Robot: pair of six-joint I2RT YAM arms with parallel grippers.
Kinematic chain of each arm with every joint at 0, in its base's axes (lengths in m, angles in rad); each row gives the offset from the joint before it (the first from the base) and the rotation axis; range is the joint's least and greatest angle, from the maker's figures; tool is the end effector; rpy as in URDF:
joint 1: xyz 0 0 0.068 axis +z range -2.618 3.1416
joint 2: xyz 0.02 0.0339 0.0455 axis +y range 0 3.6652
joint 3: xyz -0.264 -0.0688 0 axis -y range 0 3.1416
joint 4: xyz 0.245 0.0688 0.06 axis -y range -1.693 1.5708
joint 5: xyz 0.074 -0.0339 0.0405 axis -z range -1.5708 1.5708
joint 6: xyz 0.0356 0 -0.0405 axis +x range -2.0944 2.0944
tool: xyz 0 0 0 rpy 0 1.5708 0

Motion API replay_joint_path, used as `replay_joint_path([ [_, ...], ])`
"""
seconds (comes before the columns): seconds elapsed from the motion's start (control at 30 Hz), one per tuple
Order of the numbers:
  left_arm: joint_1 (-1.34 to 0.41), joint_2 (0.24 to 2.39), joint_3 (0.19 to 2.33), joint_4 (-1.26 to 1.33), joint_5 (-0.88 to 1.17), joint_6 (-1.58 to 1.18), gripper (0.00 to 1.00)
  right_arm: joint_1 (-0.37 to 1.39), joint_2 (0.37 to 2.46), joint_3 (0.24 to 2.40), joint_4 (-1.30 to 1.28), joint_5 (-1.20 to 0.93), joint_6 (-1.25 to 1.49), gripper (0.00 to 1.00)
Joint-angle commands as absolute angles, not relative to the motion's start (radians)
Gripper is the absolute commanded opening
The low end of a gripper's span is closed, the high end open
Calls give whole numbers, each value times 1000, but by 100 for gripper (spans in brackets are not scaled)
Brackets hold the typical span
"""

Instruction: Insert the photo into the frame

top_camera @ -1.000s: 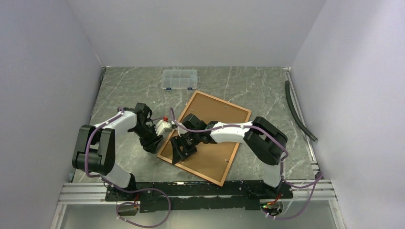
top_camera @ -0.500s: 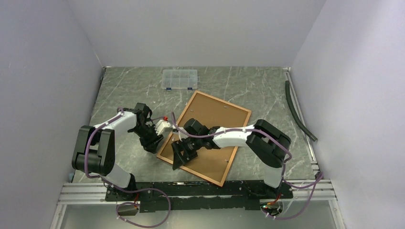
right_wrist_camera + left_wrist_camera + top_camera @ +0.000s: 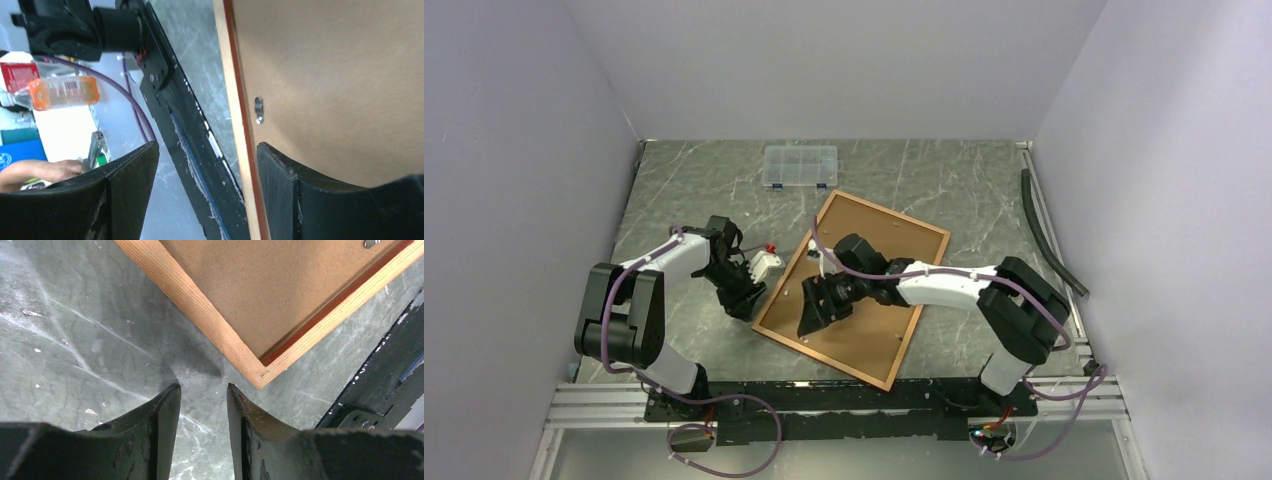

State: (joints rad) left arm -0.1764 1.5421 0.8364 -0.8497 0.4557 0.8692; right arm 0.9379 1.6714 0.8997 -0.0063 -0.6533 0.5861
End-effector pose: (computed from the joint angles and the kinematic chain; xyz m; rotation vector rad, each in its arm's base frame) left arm 0.2330 -0.0574 0.1582 1.4561 2.5163 -0.6265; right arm 0.1818 0.2844 0.1765 -0.8319 2.5379 1.4122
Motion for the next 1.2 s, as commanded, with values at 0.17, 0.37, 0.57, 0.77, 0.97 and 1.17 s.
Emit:
replay_joint_path([
  [0.17, -183, 1556, 854, -835, 504, 851, 45, 917, 1739, 927, 64, -670, 579, 75],
  [0.37, -185, 1568, 854, -830, 510, 847, 44, 946, 1798, 950, 56, -658, 569, 75],
  [0.57, -188, 1566, 849, -829, 507, 851, 44, 985, 1833, 968, 61, -629, 577, 73],
  [0.77, -189, 1566, 850, -834, 507, 854, 43, 1011, 1839, 974, 52, -598, 573, 72],
  [0.97, -190, 1569, 852, -835, 511, 852, 43, 1024, 1841, 987, 38, -583, 564, 71],
  [1.17, -205, 1575, 844, -829, 519, 849, 42, 1045, 1820, 995, 40, -567, 536, 70],
])
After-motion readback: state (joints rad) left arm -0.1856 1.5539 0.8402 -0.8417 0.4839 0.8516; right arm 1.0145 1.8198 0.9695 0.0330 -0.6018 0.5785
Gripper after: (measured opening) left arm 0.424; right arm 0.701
